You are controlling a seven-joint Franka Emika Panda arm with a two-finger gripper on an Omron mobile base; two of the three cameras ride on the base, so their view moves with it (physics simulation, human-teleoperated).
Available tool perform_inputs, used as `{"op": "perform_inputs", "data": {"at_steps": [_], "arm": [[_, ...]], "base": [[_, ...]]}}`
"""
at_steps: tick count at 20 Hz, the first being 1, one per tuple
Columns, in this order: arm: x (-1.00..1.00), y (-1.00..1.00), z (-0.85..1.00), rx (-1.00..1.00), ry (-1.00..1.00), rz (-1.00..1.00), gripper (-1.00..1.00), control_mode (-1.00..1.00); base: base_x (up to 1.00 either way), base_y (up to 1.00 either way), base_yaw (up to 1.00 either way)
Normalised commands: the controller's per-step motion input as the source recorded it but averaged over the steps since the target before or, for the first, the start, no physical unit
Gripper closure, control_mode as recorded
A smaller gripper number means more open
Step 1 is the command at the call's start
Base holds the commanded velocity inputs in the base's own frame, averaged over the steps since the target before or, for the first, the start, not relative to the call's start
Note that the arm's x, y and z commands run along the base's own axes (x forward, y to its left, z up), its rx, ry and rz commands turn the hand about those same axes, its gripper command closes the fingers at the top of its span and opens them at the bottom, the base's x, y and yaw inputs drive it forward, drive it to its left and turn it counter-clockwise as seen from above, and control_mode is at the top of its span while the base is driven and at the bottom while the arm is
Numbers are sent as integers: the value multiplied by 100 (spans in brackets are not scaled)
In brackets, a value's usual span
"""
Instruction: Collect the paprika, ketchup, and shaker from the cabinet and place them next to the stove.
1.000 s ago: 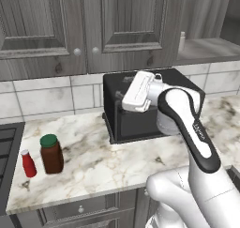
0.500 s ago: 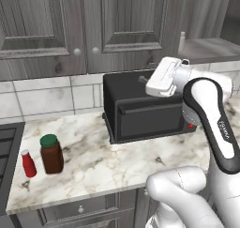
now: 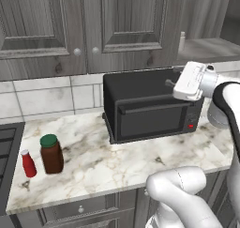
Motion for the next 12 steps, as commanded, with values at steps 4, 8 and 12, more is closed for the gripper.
{"op": "perform_inputs", "data": {"at_steps": [4, 8, 12], "arm": [[4, -93, 10, 0, -3, 0, -100, -100], [23, -82, 18, 0, 0, 0, -100, -100], [40, -71, 31, 0, 0, 0, -100, -100]], "base": [[0, 0, 0], [0, 0, 0], [0, 0, 0]]}}
